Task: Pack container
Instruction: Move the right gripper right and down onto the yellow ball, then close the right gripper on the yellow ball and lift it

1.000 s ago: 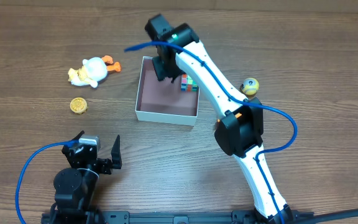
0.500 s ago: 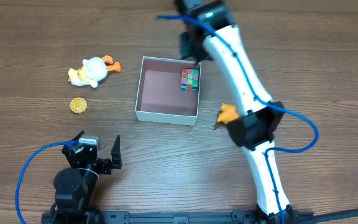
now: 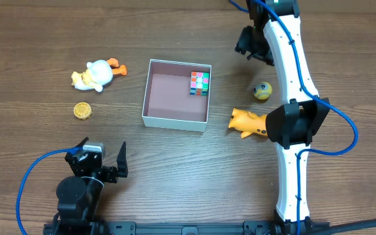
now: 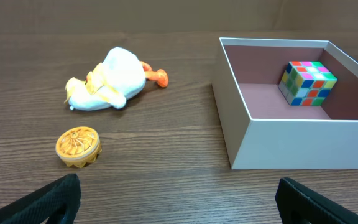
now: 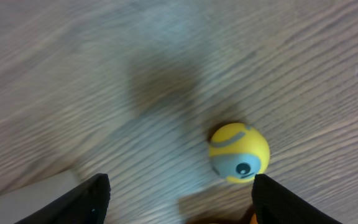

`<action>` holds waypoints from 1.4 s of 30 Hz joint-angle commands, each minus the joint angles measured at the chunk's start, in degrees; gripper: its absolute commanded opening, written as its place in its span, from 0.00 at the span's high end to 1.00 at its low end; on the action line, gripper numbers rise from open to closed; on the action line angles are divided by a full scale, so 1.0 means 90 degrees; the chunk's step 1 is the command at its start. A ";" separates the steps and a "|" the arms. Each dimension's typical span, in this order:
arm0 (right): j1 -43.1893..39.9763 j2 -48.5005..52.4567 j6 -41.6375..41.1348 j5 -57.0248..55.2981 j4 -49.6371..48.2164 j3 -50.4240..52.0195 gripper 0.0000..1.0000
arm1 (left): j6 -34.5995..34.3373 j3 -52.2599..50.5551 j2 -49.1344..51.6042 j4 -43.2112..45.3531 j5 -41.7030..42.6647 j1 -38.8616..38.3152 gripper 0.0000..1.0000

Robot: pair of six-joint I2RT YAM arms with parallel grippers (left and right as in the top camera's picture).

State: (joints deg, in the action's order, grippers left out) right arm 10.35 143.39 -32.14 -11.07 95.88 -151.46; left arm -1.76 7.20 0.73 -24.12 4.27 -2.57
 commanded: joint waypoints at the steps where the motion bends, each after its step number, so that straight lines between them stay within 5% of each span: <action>1: -0.0119 -0.0216 -0.0095 -0.0197 -0.0216 0.0794 0.25 | -0.0090 -0.0029 -0.0056 0.0024 -0.0022 0.0039 0.00; 42: -0.0551 -0.0216 0.0954 0.0702 -0.0624 0.2645 0.25 | -0.0090 -0.0029 -0.0056 0.0024 -0.0022 0.0039 0.00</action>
State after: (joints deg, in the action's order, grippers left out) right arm 5.23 143.39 -23.77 -5.41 91.09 -129.23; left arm -1.76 7.20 0.73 -24.14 4.27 -2.57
